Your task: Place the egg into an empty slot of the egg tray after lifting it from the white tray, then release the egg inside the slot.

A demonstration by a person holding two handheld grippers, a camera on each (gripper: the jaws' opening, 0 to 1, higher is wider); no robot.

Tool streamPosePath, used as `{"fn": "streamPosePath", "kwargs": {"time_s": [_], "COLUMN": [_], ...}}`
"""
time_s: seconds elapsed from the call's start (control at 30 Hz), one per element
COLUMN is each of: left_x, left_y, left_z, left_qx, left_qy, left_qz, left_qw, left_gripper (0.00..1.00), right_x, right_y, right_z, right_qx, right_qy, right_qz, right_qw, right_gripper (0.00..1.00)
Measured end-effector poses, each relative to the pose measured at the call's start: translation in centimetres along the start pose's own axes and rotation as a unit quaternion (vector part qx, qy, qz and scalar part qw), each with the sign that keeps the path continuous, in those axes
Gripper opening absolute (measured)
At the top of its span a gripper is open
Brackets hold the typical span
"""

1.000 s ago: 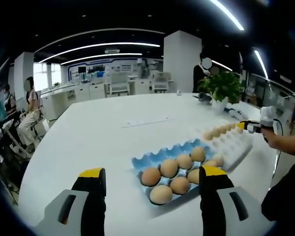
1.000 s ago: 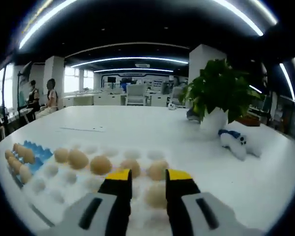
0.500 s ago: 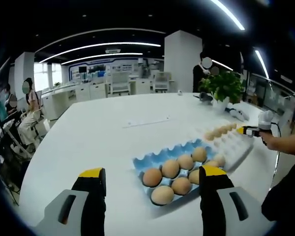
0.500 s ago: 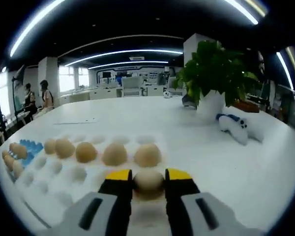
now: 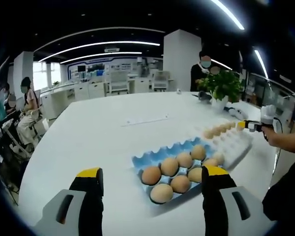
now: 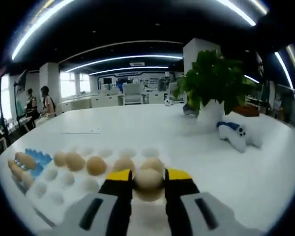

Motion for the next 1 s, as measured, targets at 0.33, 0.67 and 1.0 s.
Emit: {"fn": "streamPosePath", "kwargs": {"time_s": [0.33,0.67,1.0], "left_x": [0.2,0.0,-0.3], "left_y": [0.0,0.0,-0.1], "left_z": [0.0,0.1,0.0], "left_qx": [0.001,-0.001,-0.001], "left_qy": [0.003,-0.002,-0.004], "left_qz": [-0.003,-0.001,0.0], "left_qw": [1.0,1.0,1.0], "left_gripper": [0.83,0.83,0.82], "right_x": [-0.6,-0.4,-0.4], "right_y": [3.7,8.7,14.2], "right_z": [2.3,2.1,1.7], "right_qx": [-0.003,-0.01,-0.006], "right_qy": [-0.027,-0.026,-0.017], "right_qz": [0.048,0.112,0.186], "right_qw": [0.9985,0.9933,0.9823], "right_gripper": [0.25,0.25,0.25]}}
Point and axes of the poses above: the point that each gripper's makers call its tool centre point, and the gripper's own axes: x roughly forward along the fingers, y roughly to its left, z roughly out of its top, the point moved 1 cm from there along -x, roughly backward along the fingers, and after that the axes turned 2 degrees about -z, right-handed, at the moved point
